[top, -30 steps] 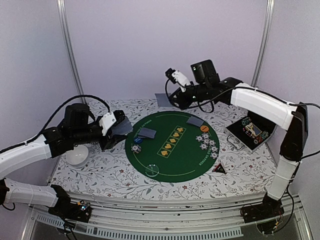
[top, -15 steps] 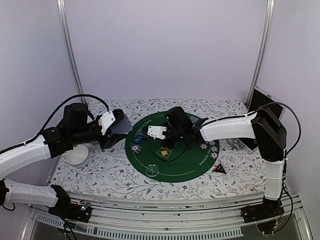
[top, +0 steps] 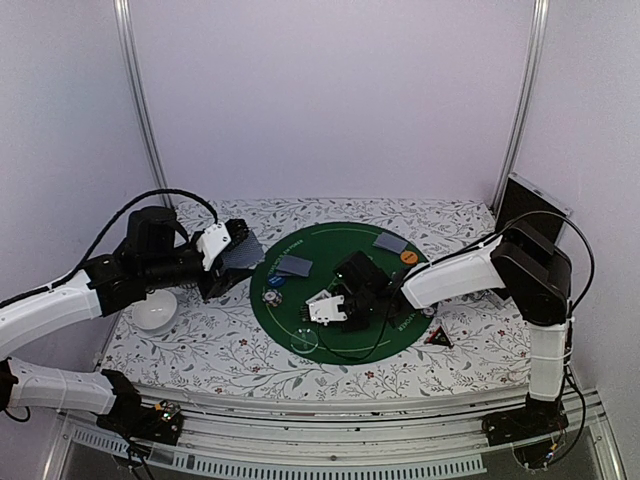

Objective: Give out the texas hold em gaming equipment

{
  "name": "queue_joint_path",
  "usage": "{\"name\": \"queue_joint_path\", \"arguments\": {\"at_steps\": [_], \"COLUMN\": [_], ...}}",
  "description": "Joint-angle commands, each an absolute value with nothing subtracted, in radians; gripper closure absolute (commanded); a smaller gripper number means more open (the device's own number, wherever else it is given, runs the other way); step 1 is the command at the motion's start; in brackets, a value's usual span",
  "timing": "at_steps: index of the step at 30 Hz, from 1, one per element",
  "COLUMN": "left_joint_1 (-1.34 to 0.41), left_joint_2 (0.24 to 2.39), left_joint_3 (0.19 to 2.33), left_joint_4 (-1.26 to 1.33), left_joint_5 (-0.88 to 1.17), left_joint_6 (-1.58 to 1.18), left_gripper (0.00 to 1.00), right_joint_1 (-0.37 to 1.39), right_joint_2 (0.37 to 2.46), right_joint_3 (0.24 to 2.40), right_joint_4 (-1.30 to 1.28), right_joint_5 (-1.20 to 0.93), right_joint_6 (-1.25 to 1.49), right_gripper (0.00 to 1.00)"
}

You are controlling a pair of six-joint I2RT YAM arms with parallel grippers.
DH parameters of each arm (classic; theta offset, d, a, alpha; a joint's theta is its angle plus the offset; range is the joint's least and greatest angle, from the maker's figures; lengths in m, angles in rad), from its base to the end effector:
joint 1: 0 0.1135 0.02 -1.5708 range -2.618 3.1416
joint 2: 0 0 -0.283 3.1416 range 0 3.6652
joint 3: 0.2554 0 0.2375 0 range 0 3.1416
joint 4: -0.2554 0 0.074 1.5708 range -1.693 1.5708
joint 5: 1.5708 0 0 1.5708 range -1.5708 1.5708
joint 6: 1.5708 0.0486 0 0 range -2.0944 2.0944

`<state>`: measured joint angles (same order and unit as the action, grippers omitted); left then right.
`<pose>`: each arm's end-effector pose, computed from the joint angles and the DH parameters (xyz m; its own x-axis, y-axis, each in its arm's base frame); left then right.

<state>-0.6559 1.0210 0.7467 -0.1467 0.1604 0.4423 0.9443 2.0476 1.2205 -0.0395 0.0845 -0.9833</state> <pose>0.1703 -0.1409 0.3005 0.0144 0.5221 -0.8528 0.7871 0.5200 0.3317 0.2548 0.3450 0.1431 0.3975 -0.8653 -0.3053 -0.8016 -0.1655 -0.5745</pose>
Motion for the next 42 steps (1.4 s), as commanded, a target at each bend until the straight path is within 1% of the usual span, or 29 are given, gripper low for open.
{"name": "queue_joint_path", "arguments": {"at_steps": [1, 17, 19, 20, 21, 22, 24, 26, 28, 29, 30, 31, 34, 35, 36, 39, 40, 42], "left_joint_1": [-0.65, -0.65, -0.649, -0.648, -0.649, -0.649, -0.648, -0.649, -0.649, -0.649, -0.649, -0.649, -0.649, -0.649, -0.649, -0.649, -0.649, -0.65], "left_joint_2": [1.01, 1.006, 1.005, 1.005, 1.006, 1.006, 1.005, 1.005, 1.004, 1.003, 1.003, 1.004, 1.005, 1.004, 1.004, 1.006, 1.005, 1.002], "left_joint_3": [0.74, 0.736, 0.736, 0.737, 0.736, 0.737, 0.736, 0.737, 0.736, 0.735, 0.736, 0.734, 0.733, 0.732, 0.731, 0.727, 0.726, 0.723], "left_joint_4": [-0.111, -0.112, -0.111, -0.11, -0.11, -0.11, -0.111, -0.112, -0.112, -0.112, -0.112, -0.111, -0.112, -0.112, -0.111, -0.111, -0.111, -0.109], "left_joint_5": [0.166, 0.163, 0.163, 0.163, 0.165, 0.164, 0.165, 0.164, 0.168, 0.17, 0.172, 0.174, 0.188, 0.192, 0.195, 0.195, 0.196, 0.191], "left_joint_6": [0.439, 0.441, 0.442, 0.44, 0.441, 0.44, 0.441, 0.442, 0.443, 0.445, 0.447, 0.449, 0.457, 0.459, 0.463, 0.473, 0.476, 0.481], "left_gripper": [0.44, 0.44, 0.44, 0.44, 0.44, 0.44, 0.44, 0.44, 0.44, 0.43, 0.43, 0.44, 0.44, 0.43, 0.44, 0.43, 0.44, 0.44], "right_joint_1": [0.957, 0.956, 0.956, 0.957, 0.956, 0.958, 0.958, 0.958, 0.963, 0.969, 0.973, 0.975, 0.971, 0.967, 0.958, 0.891, 0.877, 0.867], "right_joint_2": [2.008, 2.034, 2.036, 2.035, 2.034, 2.027, 1.995, 1.937, 1.869, 1.828, 1.79, 1.746, 1.633, 1.618, 1.62, 1.699, 1.753, 1.837], "right_joint_3": [1.185, 1.201, 1.201, 1.201, 1.201, 1.201, 1.191, 1.165, 1.148, 1.145, 1.144, 1.145, 1.177, 1.222, 1.292, 1.524, 1.583, 1.67], "right_joint_4": [-0.087, -0.084, -0.101, -0.106, -0.112, -0.118, -0.113, -0.095, -0.082, -0.076, -0.069, -0.055, 0.019, 0.016, -0.015, -0.099, -0.095, -0.07], "right_joint_5": [0.01, -0.07, -0.068, -0.065, -0.056, -0.043, -0.012, 0.003, 0.015, 0.024, 0.026, 0.022, -0.017, -0.056, -0.114, -0.414, -0.504, -0.653], "right_joint_6": [-1.015, -1.107, -1.108, -1.108, -1.105, -1.102, -1.097, -1.088, -1.081, -1.074, -1.06, -1.044, -0.936, -0.874, -0.749, -0.412, -0.228, 0.007], "right_gripper": [0.98, 0.98, 0.97, 0.92, 0.77, 0.54, 0.43, 0.37, 0.27, 0.2, 0.08, 0.01, 0.01, 0.01, 0.01, 0.01, 0.01, 0.01]}}
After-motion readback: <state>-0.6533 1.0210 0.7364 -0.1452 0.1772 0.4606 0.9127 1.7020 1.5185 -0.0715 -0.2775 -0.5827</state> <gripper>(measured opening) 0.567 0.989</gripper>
